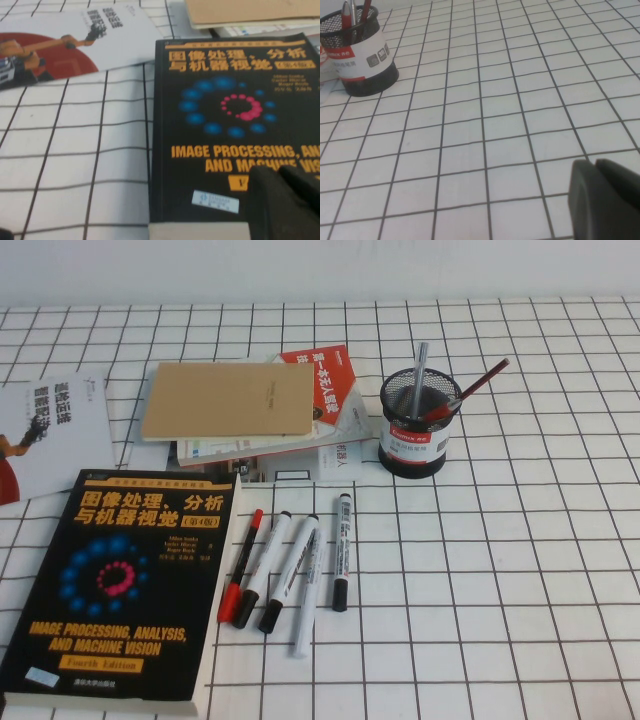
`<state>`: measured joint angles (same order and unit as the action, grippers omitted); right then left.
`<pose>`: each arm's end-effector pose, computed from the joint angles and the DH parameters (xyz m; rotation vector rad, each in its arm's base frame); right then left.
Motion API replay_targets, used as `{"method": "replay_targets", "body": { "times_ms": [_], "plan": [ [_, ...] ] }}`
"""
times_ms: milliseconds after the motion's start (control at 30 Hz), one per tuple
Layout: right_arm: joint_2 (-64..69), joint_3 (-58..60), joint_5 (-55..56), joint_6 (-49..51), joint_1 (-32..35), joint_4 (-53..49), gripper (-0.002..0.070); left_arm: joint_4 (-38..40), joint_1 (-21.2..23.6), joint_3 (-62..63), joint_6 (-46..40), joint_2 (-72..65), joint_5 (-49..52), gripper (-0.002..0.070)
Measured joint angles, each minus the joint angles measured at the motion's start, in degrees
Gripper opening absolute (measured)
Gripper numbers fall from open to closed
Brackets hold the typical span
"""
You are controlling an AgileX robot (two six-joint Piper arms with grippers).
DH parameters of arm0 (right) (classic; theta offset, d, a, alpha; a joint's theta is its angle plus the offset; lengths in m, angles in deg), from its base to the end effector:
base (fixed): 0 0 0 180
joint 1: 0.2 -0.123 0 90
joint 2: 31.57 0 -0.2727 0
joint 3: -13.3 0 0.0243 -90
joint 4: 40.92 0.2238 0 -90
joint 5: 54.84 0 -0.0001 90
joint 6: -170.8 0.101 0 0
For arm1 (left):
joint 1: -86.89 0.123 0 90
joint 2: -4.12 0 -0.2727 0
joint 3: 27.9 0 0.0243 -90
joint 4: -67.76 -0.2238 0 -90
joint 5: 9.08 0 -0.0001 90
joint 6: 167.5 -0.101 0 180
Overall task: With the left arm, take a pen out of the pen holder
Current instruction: 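Take a marker out of the pen holder and lay it on the table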
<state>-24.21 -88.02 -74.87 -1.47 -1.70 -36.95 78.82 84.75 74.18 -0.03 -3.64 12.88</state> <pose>0.0481 0.0037 0.1697 0.1445 1.8486 0.1795 0.0470 -0.0090 0.1709 0.1212 1.8680 -0.0658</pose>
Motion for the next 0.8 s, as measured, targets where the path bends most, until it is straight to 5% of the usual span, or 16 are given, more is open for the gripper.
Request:
{"method": "replay_targets", "body": {
  "times_ms": [800],
  "plan": [
    [0.0,0.0,0.0,0.0,0.0,0.0,-0.0016,-4.6,-1.1,-0.3,3.0,0.2,0.3,0.0001]
  ]
}}
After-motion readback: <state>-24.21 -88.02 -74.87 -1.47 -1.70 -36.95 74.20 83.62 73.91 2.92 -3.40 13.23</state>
